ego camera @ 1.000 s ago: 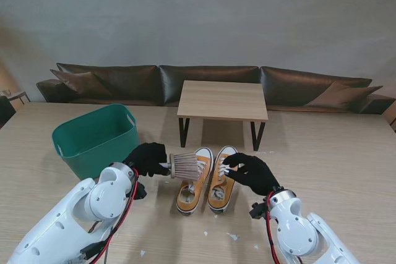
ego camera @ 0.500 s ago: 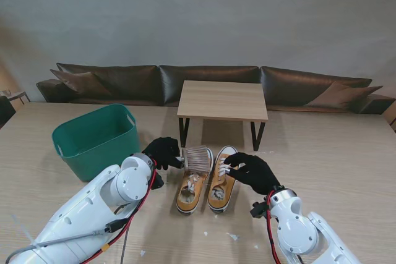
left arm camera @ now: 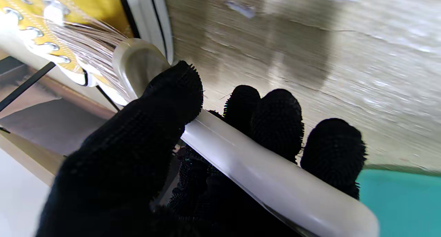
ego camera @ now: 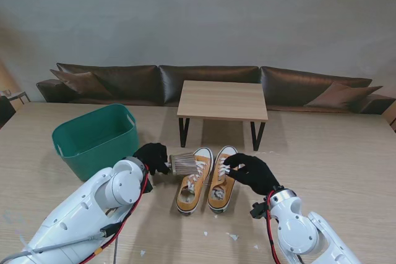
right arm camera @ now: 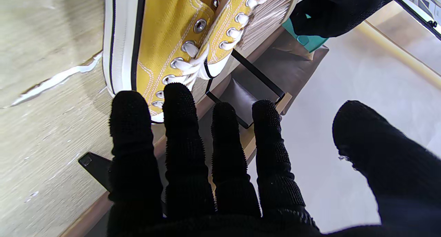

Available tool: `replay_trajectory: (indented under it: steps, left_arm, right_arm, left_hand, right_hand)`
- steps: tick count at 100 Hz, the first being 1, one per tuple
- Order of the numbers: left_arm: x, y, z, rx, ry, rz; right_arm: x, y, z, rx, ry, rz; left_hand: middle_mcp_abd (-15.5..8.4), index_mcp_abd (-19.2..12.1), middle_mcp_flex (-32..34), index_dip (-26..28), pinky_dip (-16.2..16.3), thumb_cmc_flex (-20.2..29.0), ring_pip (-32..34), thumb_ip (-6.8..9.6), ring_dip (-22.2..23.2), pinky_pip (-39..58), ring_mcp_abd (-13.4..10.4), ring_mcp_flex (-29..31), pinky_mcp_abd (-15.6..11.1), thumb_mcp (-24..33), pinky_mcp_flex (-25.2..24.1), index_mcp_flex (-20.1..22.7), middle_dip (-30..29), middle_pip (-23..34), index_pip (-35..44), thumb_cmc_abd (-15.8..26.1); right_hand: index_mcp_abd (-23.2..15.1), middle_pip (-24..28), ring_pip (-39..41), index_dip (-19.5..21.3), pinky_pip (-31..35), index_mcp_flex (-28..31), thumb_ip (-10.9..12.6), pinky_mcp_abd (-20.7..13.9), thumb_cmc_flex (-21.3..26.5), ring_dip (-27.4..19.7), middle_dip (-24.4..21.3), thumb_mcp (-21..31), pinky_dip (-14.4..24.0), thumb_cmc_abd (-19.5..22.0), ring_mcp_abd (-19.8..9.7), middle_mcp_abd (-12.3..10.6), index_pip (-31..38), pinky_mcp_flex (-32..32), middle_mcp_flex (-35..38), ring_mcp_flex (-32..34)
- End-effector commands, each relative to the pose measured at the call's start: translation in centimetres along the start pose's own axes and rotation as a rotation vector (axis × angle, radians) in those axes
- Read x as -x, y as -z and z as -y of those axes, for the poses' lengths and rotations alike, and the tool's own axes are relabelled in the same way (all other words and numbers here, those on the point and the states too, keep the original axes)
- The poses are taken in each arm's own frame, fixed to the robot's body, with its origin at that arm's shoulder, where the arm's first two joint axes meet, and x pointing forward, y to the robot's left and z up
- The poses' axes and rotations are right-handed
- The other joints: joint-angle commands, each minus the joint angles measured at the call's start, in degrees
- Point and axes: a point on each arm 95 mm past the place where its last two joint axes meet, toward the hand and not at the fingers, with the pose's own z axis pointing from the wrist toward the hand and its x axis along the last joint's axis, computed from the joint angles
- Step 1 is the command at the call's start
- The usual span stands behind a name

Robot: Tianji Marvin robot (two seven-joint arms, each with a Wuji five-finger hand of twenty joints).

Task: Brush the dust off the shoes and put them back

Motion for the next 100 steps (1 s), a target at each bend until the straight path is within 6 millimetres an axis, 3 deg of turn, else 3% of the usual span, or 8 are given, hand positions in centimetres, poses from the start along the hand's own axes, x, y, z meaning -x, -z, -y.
replay_trajectory:
  steps: [1, 33, 60, 82, 100]
  left_arm:
    - [0.8, 0.4, -0.1, 0.016, -0.007, 0.017]
    - [1.4, 2.4, 1.6, -0.04, -0.035, 0.009]
    - [-0.9, 3.7, 3.0, -0.084, 0.066, -0.06]
    - [-3.5, 2.7, 2.3, -0.058, 0.145, -0.117]
    - [-4.5, 0.9, 1.1, -0.029, 0.153, -0.117]
  right_arm:
    - [0.0, 0.1, 0.4, -0.022, -0.003, 0.002]
    - [0.0, 0.1, 0.5, -0.036, -0.002, 0.005]
    - [0.0, -0.1, 0.6, -0.031, -0.002, 0.007]
    - [0.1, -0.1, 0.6, -0.028, -0.002, 0.009]
    - [0.2, -0.2, 0.5, -0.025, -0.005, 0.012]
  left_hand:
    - [2.0, -2.0, 2.6, 1.3, -0.2, 6.6, 1.9, 0.0, 0.2, 2.2, -2.1, 2.9, 1.8, 5.4, 1.2, 4.7, -0.3, -0.1, 6.9, 1.5]
    - [1.9, -2.1, 2.7, 1.2, -0.3, 6.5, 1.9, -0.06, 0.2, 2.3, -2.0, 3.0, 1.6, 5.5, 1.3, 4.9, -0.4, -0.1, 6.8, 1.4]
    - [2.2, -1.9, 2.8, 1.1, -0.4, 6.7, 2.1, -0.09, 0.3, 2.4, -1.8, 3.0, 1.6, 5.5, 1.4, 5.0, -0.4, -0.1, 6.7, 1.3]
    - [2.2, -1.8, 2.8, 1.1, -0.4, 6.7, 2.1, -0.15, 0.3, 2.5, -1.8, 3.0, 1.8, 5.4, 1.5, 5.0, -0.4, -0.1, 6.7, 1.2]
    - [2.1, -1.8, 2.7, 1.1, -0.4, 6.6, 2.0, -0.2, 0.2, 2.5, -1.9, 2.9, 1.8, 5.4, 1.5, 5.0, -0.5, -0.1, 6.7, 1.2]
  right_hand:
    - [0.2, 0.2, 0.4, -1.2, 0.3, -1.6, 1.3, 0.8, -1.9, 0.3, -0.8, 0.1, 0.5, 1.5, 0.3, 1.0, 0.5, -15.2, 0.2, 1.0]
    - [0.2, 0.1, 0.5, -1.2, 0.3, -1.6, 1.4, 0.8, -1.9, 0.3, -0.8, 0.0, 0.5, 1.7, 0.3, 0.9, 0.4, -15.2, 0.1, 1.0]
    - [0.1, 0.2, 0.5, -1.2, 0.4, -1.5, 1.4, 0.8, -1.9, 0.3, -0.7, 0.1, 0.6, 1.7, 0.3, 1.0, 0.4, -15.1, 0.2, 1.0]
    - [0.2, 0.2, 0.5, -1.2, 0.4, -1.5, 1.3, 0.8, -2.0, 0.3, -0.7, 0.1, 0.5, 1.7, 0.2, 0.9, 0.4, -15.2, 0.2, 1.0]
    - [0.2, 0.2, 0.5, -1.2, 0.4, -1.4, 1.4, 0.8, -1.9, 0.3, -0.7, 0.1, 0.5, 1.7, 0.3, 1.0, 0.4, -15.2, 0.2, 1.0]
